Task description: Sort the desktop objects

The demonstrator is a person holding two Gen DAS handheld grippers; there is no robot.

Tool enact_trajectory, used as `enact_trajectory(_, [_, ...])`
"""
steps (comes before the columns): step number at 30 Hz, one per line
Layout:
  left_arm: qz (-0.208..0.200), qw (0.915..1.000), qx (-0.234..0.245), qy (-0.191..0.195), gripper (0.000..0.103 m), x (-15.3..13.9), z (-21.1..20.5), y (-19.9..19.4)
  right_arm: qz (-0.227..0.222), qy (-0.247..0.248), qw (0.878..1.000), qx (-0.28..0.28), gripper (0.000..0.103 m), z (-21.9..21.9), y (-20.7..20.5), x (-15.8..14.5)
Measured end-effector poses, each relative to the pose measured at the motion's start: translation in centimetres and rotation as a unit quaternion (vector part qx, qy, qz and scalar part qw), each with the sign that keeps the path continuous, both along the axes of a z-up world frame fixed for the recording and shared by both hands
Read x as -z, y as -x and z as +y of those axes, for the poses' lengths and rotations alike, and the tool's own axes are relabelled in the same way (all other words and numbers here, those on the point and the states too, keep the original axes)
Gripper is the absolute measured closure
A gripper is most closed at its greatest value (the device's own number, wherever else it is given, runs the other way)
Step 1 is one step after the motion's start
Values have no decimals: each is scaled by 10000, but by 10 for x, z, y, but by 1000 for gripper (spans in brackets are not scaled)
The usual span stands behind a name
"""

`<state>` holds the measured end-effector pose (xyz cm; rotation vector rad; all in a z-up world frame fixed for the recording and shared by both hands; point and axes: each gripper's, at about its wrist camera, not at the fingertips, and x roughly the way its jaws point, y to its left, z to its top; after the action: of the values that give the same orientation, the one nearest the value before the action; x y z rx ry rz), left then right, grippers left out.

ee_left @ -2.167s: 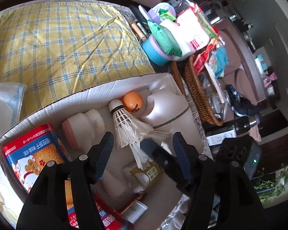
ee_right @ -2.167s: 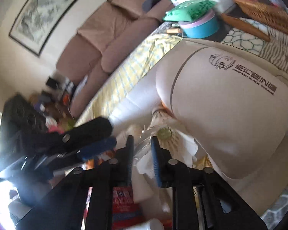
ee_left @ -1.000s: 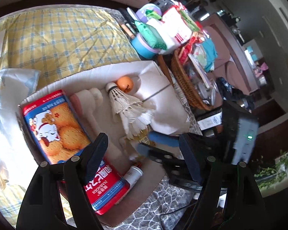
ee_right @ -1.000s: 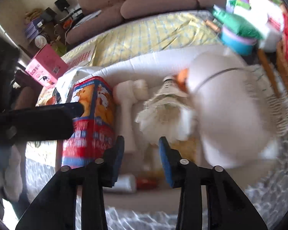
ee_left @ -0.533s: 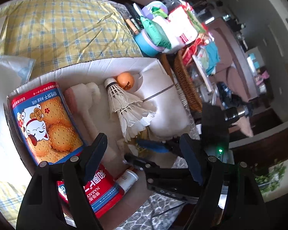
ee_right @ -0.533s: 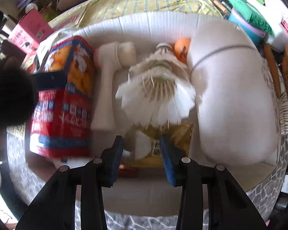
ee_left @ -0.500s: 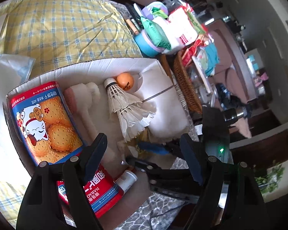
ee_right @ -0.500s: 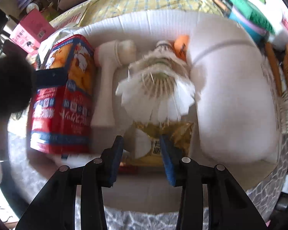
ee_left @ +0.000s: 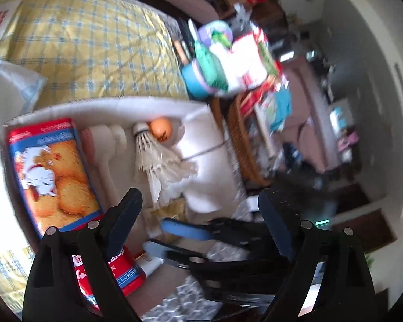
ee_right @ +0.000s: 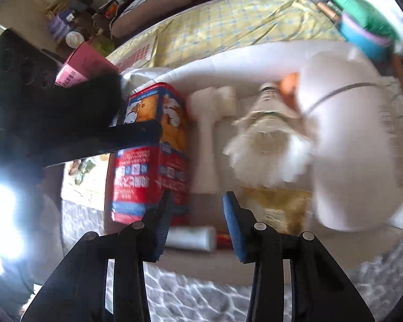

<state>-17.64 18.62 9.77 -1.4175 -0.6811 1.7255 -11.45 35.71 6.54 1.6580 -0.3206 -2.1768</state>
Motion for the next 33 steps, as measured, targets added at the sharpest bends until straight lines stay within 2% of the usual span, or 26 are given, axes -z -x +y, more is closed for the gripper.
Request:
enact_trajectory(4, [56, 9995, -216, -206, 16, -13, -23, 10, -22, -133, 9997, 194, 62, -3, 16, 14])
enact_trajectory(6, [107, 9994, -231, -221, 16, -18, -29, 13, 4, -288, 9994, 210, 55, -6, 22, 19])
enact_trajectory(8, [128, 9995, -209, -212, 16, -19, -31, 14, -185, -379, 9988, 254, 49, -7, 25, 27])
enact_trajectory(12, [91, 9997, -120, -187, 16, -14, -31, 11, -362, -311, 9986, 228, 49, -1, 17, 26])
enact_trajectory(15, [68, 9998, -56, -155, 16, -9, -30, 7, -50, -74, 9996, 259, 47, 9, 5, -2])
enact_trajectory(18, [27, 9999, -74, -149, 16, -4, -30, 6, 502, 242, 9974, 450, 47, 25, -4, -35])
enact_trajectory(21, [-18, 9997, -133, -194, 16, -4, -33, 4, 1115, 242, 9907, 736, 42, 34, 7, -61])
enact_trajectory(24, [114, 9997, -123, -150, 16, -13, -39, -4, 1360, -101, 9872, 830, 42, 22, 30, -59])
enact_trajectory(27, [366, 9993, -91, -71, 16, -28, -57, -14, 726, -390, 9930, 848, 43, 11, 43, -29])
enact_trajectory(28, [509, 9987, -91, -9, 15, -35, -66, -18, 738, -410, 9928, 854, 46, 9, 40, -25])
enact_trajectory(30, [894, 9957, -136, 193, 12, -49, -95, -27, 1085, -365, 9892, 911, 46, 7, 25, -36])
enact_trajectory(32, [1160, 9919, -311, 405, 3, -57, -125, -34, 1377, -325, 9858, 905, 46, 2, 8, -51])
enact_trajectory(33, [1248, 9901, -417, 480, 1, -59, -143, -37, 1543, -261, 9839, 861, 45, -3, -1, -60])
